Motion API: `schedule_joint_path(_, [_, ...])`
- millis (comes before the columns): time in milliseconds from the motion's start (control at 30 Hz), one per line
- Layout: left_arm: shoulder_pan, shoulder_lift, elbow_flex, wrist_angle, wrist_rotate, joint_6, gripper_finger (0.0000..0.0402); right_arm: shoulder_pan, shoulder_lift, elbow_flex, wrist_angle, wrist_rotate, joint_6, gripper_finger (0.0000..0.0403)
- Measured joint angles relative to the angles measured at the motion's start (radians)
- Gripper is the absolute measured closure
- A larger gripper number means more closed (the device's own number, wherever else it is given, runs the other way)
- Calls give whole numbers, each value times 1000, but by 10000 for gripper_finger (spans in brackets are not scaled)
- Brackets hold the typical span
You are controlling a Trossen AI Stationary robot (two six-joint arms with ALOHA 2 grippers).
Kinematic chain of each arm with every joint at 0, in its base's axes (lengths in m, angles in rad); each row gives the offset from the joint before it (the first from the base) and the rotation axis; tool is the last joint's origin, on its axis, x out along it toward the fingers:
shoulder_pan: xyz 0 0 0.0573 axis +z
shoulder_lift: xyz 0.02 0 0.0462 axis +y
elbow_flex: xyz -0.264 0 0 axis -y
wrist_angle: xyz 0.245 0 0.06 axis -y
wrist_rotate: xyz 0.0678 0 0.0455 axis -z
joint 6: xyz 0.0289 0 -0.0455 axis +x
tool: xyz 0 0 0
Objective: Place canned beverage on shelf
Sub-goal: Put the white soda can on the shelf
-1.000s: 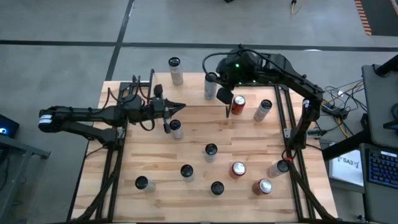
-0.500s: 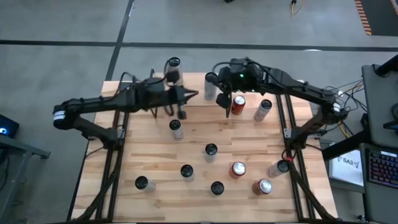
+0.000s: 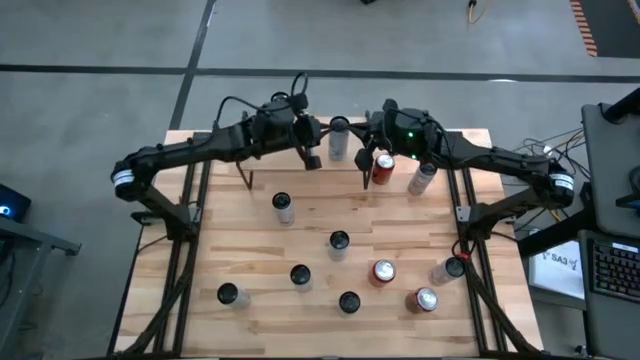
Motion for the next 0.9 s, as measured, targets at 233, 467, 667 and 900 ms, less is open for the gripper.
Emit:
schedule_joint_path(233, [39,21,4,-6,-2,-15,402,-2,18,-43,50,-2,0,390])
schedule_joint_path(467, [49,44,7,-9,-5,-31,402,-2,19,-49,44,0,0,390])
schedule_joint_path(667, [46,48,7,-15,-4,-66,402,-8,19,-45,46,0,-8,390])
schedule_joint_path(900, [19,35,12,-39,-1,-159,402,-50,19,-45,48,3,-9,390])
